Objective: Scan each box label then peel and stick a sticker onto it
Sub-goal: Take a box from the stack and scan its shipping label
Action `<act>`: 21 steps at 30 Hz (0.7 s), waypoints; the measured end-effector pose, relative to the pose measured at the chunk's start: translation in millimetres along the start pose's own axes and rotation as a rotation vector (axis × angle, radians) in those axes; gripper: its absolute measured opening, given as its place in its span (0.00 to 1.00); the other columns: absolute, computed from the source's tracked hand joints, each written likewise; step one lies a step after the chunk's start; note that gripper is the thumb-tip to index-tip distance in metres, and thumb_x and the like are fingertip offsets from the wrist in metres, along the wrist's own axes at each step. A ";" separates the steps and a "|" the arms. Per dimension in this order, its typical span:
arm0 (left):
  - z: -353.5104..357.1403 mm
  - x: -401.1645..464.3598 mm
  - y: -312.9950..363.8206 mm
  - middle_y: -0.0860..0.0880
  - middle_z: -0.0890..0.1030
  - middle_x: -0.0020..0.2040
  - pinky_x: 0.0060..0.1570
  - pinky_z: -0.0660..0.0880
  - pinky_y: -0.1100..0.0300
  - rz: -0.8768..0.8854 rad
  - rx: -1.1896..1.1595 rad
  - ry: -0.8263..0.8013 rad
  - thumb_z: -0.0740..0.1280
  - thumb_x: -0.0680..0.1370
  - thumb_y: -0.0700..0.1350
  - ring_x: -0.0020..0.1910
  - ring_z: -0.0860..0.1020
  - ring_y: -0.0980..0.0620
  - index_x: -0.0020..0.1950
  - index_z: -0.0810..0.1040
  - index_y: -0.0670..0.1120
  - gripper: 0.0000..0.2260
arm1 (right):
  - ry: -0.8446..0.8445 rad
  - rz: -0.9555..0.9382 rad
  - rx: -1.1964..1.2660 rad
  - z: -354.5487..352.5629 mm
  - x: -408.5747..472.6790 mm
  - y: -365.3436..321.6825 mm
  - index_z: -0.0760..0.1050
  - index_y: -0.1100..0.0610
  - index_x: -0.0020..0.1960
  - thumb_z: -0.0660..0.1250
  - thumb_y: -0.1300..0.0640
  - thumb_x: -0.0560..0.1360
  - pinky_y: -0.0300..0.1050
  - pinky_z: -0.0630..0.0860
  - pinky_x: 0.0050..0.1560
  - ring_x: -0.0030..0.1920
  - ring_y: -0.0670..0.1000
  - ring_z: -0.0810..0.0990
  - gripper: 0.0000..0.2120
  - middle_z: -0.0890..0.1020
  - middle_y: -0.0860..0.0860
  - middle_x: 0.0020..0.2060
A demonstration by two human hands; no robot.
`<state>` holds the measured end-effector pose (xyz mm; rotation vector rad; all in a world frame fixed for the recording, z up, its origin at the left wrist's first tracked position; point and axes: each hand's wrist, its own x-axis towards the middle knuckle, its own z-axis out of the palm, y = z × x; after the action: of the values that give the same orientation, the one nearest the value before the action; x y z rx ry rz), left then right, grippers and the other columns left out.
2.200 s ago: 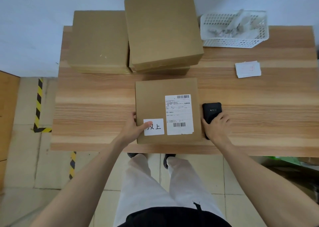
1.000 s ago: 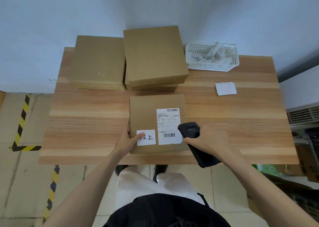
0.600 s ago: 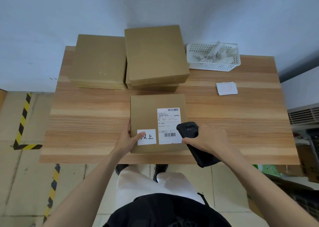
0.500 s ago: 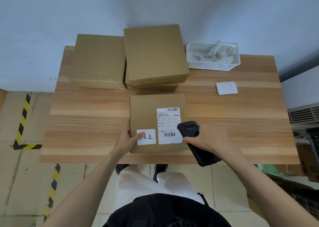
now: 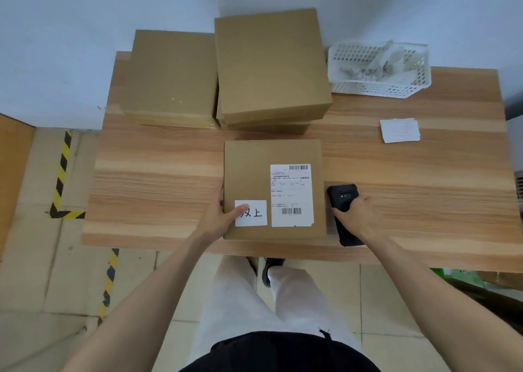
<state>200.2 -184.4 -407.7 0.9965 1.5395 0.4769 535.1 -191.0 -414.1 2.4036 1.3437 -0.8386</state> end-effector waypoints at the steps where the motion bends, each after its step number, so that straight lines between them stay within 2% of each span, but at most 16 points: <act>1: -0.3 0.0 0.8 0.60 0.81 0.59 0.45 0.80 0.67 0.002 -0.001 0.002 0.75 0.77 0.45 0.49 0.81 0.68 0.77 0.63 0.58 0.33 | -0.005 -0.001 -0.001 5.3 3.4 -1.1 0.66 0.70 0.66 0.70 0.36 0.73 0.53 0.77 0.48 0.54 0.63 0.79 0.41 0.75 0.63 0.57; 4: -2.1 1.5 -1.9 0.62 0.81 0.59 0.48 0.80 0.67 -0.001 0.012 0.007 0.76 0.76 0.47 0.51 0.81 0.67 0.77 0.63 0.60 0.34 | 0.021 0.013 0.005 18.8 12.4 -6.4 0.65 0.72 0.66 0.70 0.35 0.73 0.57 0.78 0.50 0.54 0.65 0.79 0.43 0.74 0.66 0.57; 6: -3.3 1.8 -4.1 0.64 0.81 0.58 0.47 0.79 0.67 -0.007 0.020 0.013 0.76 0.76 0.48 0.50 0.81 0.67 0.76 0.63 0.62 0.33 | 0.059 0.028 0.000 24.5 13.2 -11.0 0.64 0.73 0.65 0.70 0.35 0.73 0.56 0.78 0.50 0.55 0.65 0.79 0.44 0.75 0.67 0.58; 10: -8.0 3.0 4.0 0.60 0.80 0.62 0.55 0.79 0.60 -0.043 0.044 -0.004 0.76 0.76 0.46 0.51 0.80 0.69 0.76 0.61 0.62 0.35 | 0.062 0.018 -0.157 22.0 11.3 -16.9 0.68 0.71 0.62 0.67 0.33 0.74 0.52 0.74 0.52 0.56 0.63 0.78 0.40 0.77 0.64 0.56; 12: -14.2 3.1 14.4 0.55 0.76 0.70 0.61 0.75 0.57 -0.068 0.074 -0.006 0.77 0.74 0.48 0.60 0.78 0.65 0.80 0.55 0.58 0.42 | 0.006 0.040 -0.139 12.8 14.4 -17.3 0.72 0.67 0.61 0.66 0.31 0.73 0.51 0.74 0.48 0.56 0.62 0.78 0.39 0.78 0.62 0.56; 14: -20.8 5.1 27.7 0.51 0.68 0.76 0.67 0.70 0.52 -0.055 0.206 0.048 0.78 0.72 0.53 0.71 0.71 0.53 0.82 0.51 0.55 0.47 | -0.011 0.026 -0.101 -2.4 15.1 -19.5 0.76 0.63 0.56 0.66 0.32 0.73 0.51 0.76 0.46 0.54 0.62 0.79 0.33 0.80 0.60 0.54; 16: -24.6 10.7 40.0 0.47 0.68 0.74 0.66 0.68 0.51 0.021 0.384 0.124 0.75 0.74 0.54 0.72 0.68 0.47 0.81 0.56 0.52 0.42 | 0.006 -0.063 -0.087 -19.6 15.6 -24.4 0.76 0.62 0.56 0.65 0.37 0.76 0.54 0.78 0.51 0.54 0.62 0.79 0.27 0.80 0.60 0.53; 18: -24.1 16.7 61.4 0.46 0.71 0.70 0.62 0.70 0.51 0.146 0.581 0.157 0.71 0.77 0.54 0.68 0.70 0.45 0.77 0.63 0.49 0.32 | 0.050 -0.169 -0.094 -42.9 12.6 -28.0 0.73 0.61 0.61 0.64 0.42 0.80 0.56 0.76 0.55 0.57 0.61 0.77 0.23 0.78 0.60 0.56; 21: -7.5 32.4 98.5 0.48 0.73 0.68 0.63 0.71 0.50 0.316 0.785 0.083 0.67 0.80 0.55 0.67 0.70 0.46 0.73 0.69 0.47 0.23 | 0.118 -0.283 -0.068 -77.2 14.0 -31.3 0.71 0.61 0.68 0.62 0.48 0.82 0.54 0.73 0.57 0.61 0.61 0.76 0.21 0.77 0.59 0.62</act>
<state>226.6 -102.4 -349.6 1.8591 1.6806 0.1100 542.0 -127.1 -359.3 2.2757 1.7579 -0.7121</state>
